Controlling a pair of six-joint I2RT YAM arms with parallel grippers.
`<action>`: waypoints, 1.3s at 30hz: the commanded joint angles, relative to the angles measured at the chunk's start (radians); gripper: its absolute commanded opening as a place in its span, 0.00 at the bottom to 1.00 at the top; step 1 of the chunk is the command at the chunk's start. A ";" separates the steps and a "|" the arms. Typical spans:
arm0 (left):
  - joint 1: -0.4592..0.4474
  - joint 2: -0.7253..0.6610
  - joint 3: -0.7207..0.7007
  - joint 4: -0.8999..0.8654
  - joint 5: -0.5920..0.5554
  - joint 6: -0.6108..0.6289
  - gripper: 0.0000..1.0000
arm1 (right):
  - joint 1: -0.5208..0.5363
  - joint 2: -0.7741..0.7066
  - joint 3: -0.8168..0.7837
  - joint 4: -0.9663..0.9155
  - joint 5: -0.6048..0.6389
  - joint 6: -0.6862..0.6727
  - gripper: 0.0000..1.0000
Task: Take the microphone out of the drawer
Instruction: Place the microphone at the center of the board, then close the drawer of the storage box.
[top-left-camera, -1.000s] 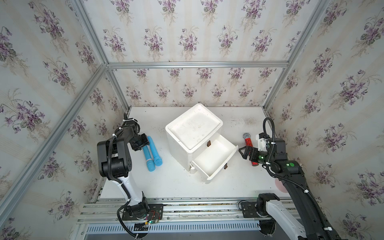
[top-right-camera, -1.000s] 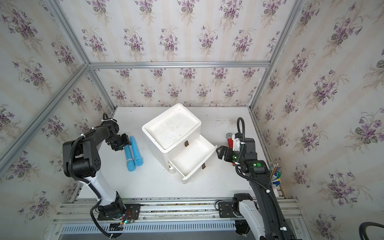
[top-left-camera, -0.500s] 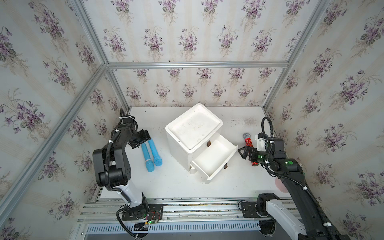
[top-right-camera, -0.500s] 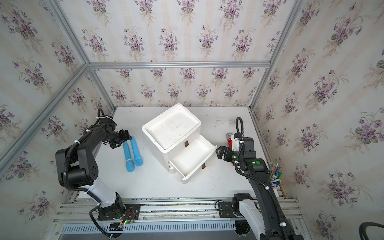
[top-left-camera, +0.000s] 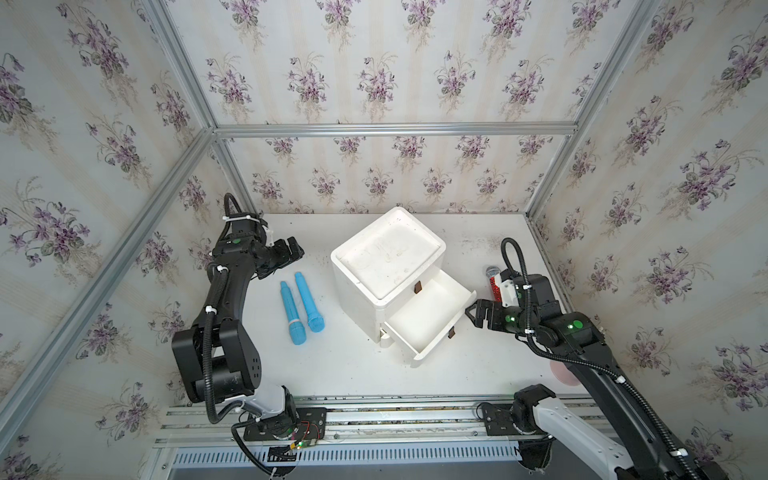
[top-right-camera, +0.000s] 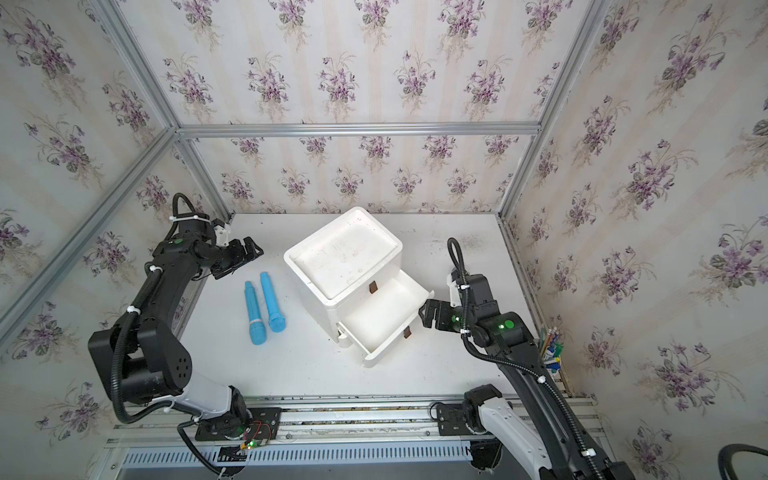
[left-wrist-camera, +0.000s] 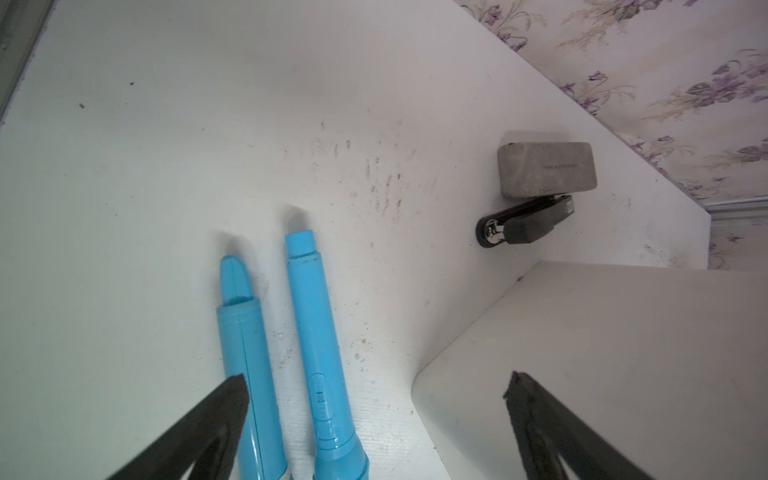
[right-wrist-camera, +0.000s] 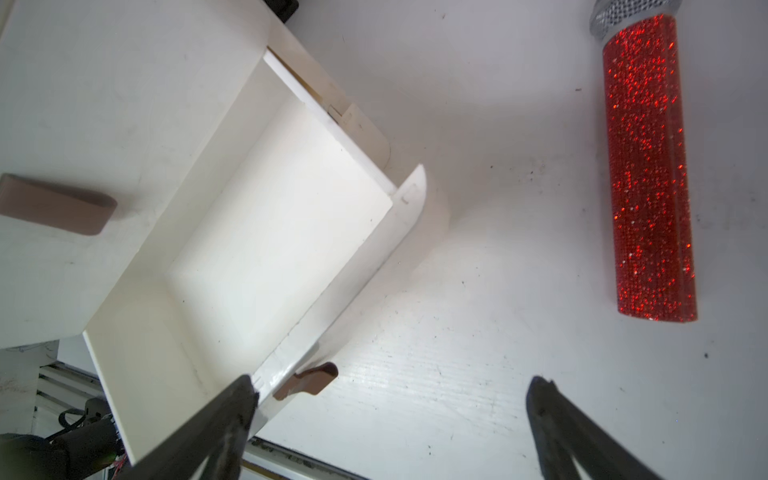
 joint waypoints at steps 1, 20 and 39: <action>-0.026 -0.028 0.034 -0.009 0.081 0.028 0.99 | 0.059 -0.006 -0.006 -0.059 0.056 0.093 1.00; -0.408 0.152 0.505 -0.237 0.207 0.214 0.99 | 0.231 0.082 -0.155 0.120 0.067 0.205 1.00; -0.522 0.261 0.535 -0.304 0.147 0.265 0.99 | 0.245 0.114 -0.209 0.354 0.053 0.247 1.00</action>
